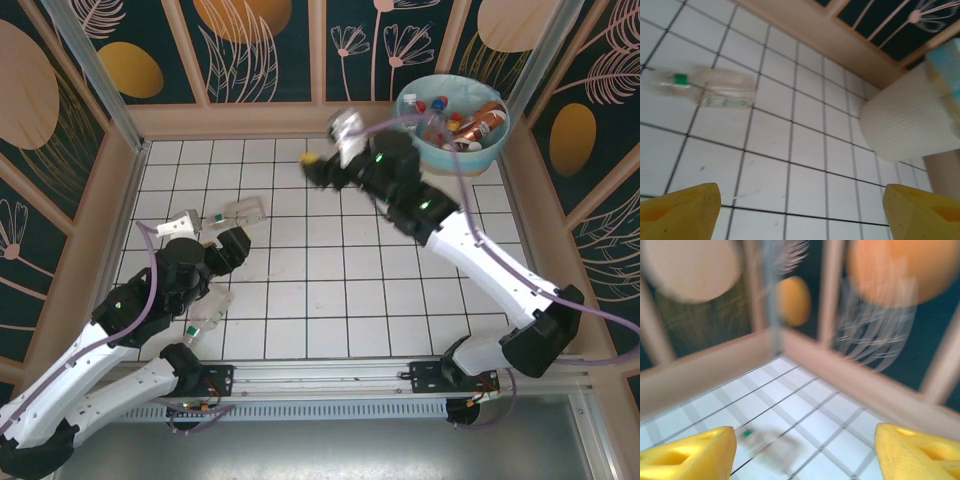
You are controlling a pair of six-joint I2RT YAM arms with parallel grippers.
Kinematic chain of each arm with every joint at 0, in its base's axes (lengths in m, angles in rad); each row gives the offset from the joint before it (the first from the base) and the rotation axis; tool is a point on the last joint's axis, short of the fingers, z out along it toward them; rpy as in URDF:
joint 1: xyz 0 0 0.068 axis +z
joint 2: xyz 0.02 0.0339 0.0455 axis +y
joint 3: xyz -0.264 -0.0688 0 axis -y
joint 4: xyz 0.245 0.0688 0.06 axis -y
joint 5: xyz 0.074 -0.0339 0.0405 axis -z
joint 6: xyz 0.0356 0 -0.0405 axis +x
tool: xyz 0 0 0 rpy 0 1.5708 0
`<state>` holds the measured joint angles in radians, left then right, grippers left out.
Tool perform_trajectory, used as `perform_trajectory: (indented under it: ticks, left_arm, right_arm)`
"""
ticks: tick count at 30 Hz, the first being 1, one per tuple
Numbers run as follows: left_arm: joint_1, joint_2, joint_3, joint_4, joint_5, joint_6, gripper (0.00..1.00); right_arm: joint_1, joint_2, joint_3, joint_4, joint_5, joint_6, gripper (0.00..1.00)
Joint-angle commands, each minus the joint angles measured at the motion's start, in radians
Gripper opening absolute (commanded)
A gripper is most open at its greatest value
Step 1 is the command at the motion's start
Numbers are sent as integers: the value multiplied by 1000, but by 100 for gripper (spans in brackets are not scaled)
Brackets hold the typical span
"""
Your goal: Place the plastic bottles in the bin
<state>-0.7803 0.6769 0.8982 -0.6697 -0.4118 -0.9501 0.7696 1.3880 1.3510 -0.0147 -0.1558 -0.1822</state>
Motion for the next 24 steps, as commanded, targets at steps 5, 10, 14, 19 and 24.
perform_trajectory:
  ticks: [5,10,14,19,24]
  left_arm:
    - [-5,-117,-24,-237,-252,-106,82]
    - [-6,-199,-58,-213,-384,-109,83]
    - [-5,-137,-29,-154,-474,-12,87]
    - [21,19,68,-95,-497,158,93]
    - [288,46,105,95,-238,350,94]
  right_arm:
    - [250,68,-295,282,-271,-317,81]
    - [377,169,-326,293,-283,-424,83]
    - [457,287,-266,252,-271,-490,84]
    - [538,458,-126,147,-188,-612,86]
    - [554,589,-17,117,-162,-675,87]
